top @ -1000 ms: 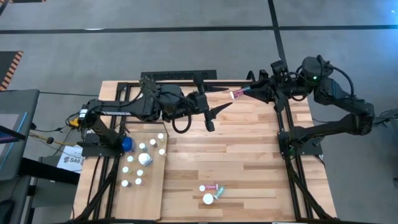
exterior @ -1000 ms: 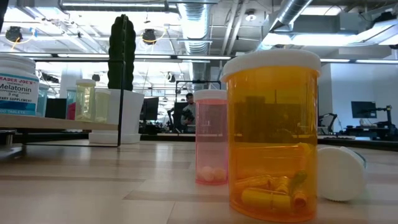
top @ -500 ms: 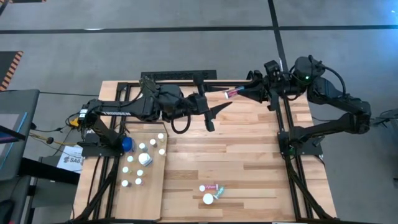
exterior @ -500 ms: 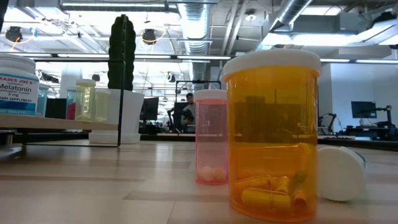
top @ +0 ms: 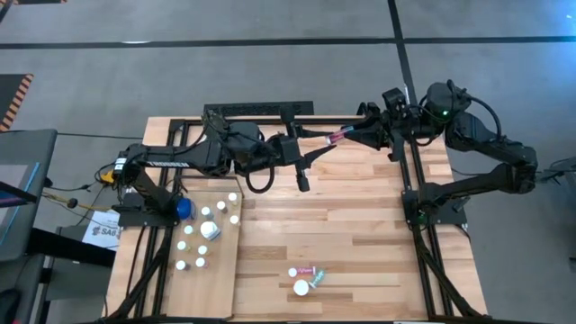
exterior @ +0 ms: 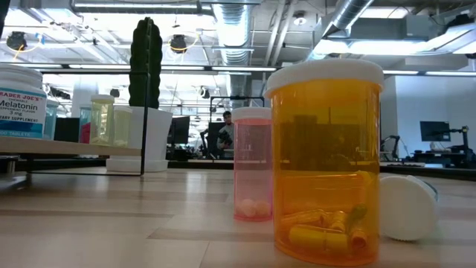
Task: Pick and place medicine bottles onto shelf by color
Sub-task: Put the light blue pill bottle on the shelf
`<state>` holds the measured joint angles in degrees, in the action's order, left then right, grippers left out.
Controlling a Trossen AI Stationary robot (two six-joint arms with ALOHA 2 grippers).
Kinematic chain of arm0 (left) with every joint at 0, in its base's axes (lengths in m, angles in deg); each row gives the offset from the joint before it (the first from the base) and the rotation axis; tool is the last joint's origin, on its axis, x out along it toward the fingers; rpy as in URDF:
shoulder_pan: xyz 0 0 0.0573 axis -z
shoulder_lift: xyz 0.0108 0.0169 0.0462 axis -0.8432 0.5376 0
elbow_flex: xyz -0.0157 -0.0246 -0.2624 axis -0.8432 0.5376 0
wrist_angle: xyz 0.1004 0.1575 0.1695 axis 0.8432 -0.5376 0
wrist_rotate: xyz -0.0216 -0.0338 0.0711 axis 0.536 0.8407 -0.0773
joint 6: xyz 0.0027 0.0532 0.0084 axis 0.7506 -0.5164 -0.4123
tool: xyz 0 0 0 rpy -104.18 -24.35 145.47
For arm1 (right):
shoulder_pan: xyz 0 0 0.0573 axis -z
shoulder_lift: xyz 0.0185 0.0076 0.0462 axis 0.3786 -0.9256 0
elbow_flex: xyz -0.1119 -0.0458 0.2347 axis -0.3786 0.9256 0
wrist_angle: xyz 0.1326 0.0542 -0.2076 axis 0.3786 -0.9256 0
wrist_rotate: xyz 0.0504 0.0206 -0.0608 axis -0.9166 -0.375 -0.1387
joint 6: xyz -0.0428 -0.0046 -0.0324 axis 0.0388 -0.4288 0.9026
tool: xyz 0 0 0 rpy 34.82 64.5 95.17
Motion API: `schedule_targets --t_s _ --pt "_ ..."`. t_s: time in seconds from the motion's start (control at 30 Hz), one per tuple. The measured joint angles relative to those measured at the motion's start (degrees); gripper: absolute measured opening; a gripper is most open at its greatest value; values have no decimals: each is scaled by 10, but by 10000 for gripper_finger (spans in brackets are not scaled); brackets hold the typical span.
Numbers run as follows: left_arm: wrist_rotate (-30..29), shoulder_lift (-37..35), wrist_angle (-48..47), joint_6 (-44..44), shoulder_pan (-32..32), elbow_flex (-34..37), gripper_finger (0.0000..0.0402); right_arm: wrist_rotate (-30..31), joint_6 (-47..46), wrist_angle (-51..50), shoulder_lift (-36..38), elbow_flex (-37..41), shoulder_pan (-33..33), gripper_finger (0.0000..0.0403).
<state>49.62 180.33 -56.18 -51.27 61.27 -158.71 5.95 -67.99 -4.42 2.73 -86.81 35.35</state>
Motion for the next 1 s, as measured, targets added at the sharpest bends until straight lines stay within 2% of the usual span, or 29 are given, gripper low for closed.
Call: schedule_targets --t_s 0.17,0.5,1.0 --pt "1 0 0 31 0 0 106 0 1 1 0 0 0 113" --pt "-8 0 -2 45 0 0 189 -8 1 3 0 0 0 113" --pt "-43 0 -10 71 0 0 194 -12 6 23 0 0 0 113"
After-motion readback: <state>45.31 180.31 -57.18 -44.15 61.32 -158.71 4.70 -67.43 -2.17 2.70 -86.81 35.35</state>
